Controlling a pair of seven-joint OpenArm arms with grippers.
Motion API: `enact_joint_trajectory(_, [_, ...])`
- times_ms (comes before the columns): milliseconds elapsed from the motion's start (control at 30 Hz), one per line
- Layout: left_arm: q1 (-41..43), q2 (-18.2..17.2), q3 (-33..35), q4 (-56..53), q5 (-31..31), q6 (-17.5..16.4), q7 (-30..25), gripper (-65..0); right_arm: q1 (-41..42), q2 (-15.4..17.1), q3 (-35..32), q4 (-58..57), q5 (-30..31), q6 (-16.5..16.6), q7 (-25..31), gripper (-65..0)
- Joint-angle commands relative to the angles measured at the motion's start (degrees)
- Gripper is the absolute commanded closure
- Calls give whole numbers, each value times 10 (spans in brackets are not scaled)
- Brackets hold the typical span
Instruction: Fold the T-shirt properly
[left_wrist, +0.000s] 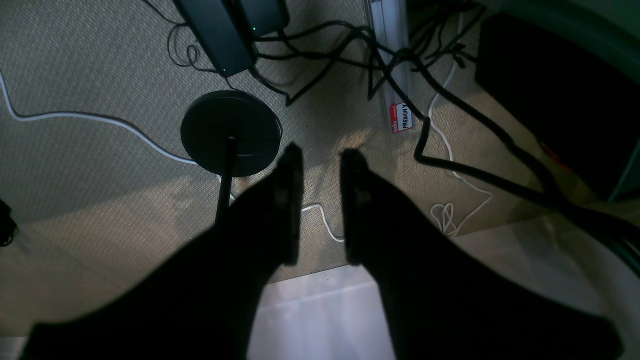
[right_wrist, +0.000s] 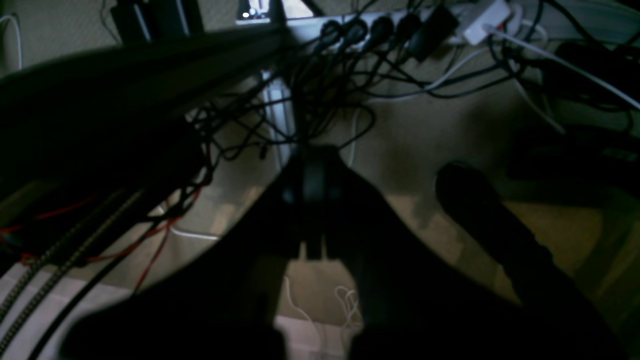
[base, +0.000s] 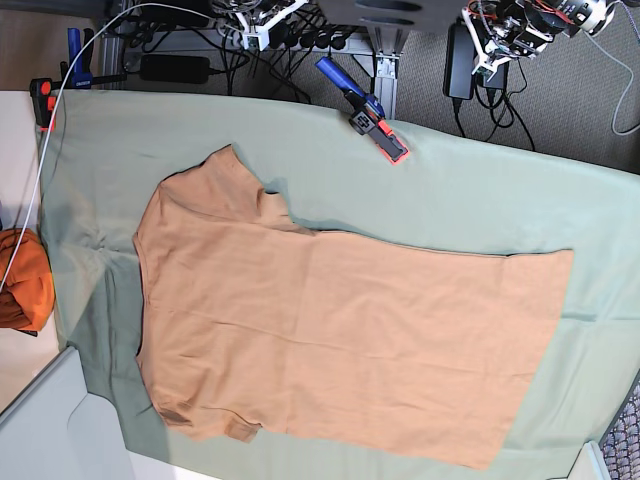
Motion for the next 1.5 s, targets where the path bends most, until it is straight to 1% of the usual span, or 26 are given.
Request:
enact_joint_trajectory(0, [2, -2, 0, 2, 0, -10, -2, -168, -2, 5, -1, 5, 2, -45, 6, 0])
enact_joint_trajectory(333, [2, -2, 0, 2, 0, -10, -2, -168, -2, 5, -1, 19, 2, -45, 7, 0])
enact_joint_trajectory(467, [3, -4, 0, 3, 0, -10, -2, -168, -5, 10, -1, 20, 1, -43, 6, 0])
enact_joint_trajectory(500, [5, -9, 0, 3, 0, -10, -1, -168, -7, 13, -1, 20, -3, -39, 6, 0])
enact_joint_trajectory(533, [10, -14, 0, 8, -3, -16, -2, -168, -13, 16, -1, 21, -8, -29, 6, 0])
enact_joint_trajectory(567, [17, -21, 0, 18, -9, -30, -4, -168, -16, 19, -1, 26, -11, -17, 6, 0])
enact_joint_trajectory(633, [38, -42, -12, 52, -17, -67, -10, -168, -37, 28, -1, 43, -13, -2, 6, 0])
enact_joint_trajectory(700, [67, -66, -45, 101, -20, -98, -26, -168, -63, 38, -1, 72, -10, -1, 6, 0])
enact_joint_trajectory(767, [99, -87, -94, 156, -20, -122, -37, -168, -94, 50, -1, 111, 12, 0, 6, 0])
enact_joint_trajectory(900, [165, -117, -200, 277, -23, -188, -34, -168, -165, 81, -1, 198, 70, 8, 6, 0])
enact_joint_trajectory(967, [196, -130, -234, 335, -55, -217, -18, -168, -200, 97, -1, 248, 103, 19, 6, 0])
enact_joint_trajectory(1033, [226, -142, -260, 395, -91, -227, 8, -168, -240, 115, -1, 306, 139, 25, -2, 0])
enact_joint_trajectory(1167, [291, -160, -312, 526, -146, -253, 65, -168, -325, 152, -1, 440, 201, 25, -24, 0])
enact_joint_trajectory(1267, [345, -167, -356, 635, -202, -257, 118, -168, -386, 174, 4, 547, 240, 25, -48, 0])
enact_joint_trajectory(1367, [395, -167, -407, 747, -249, -257, 158, -170, -439, 183, 27, 660, 278, 24, -77, 0])
enact_joint_trajectory(1467, [431, -167, -453, 853, -271, -271, 181, -222, -471, 180, 67, 774, 331, 24, -131, 0])
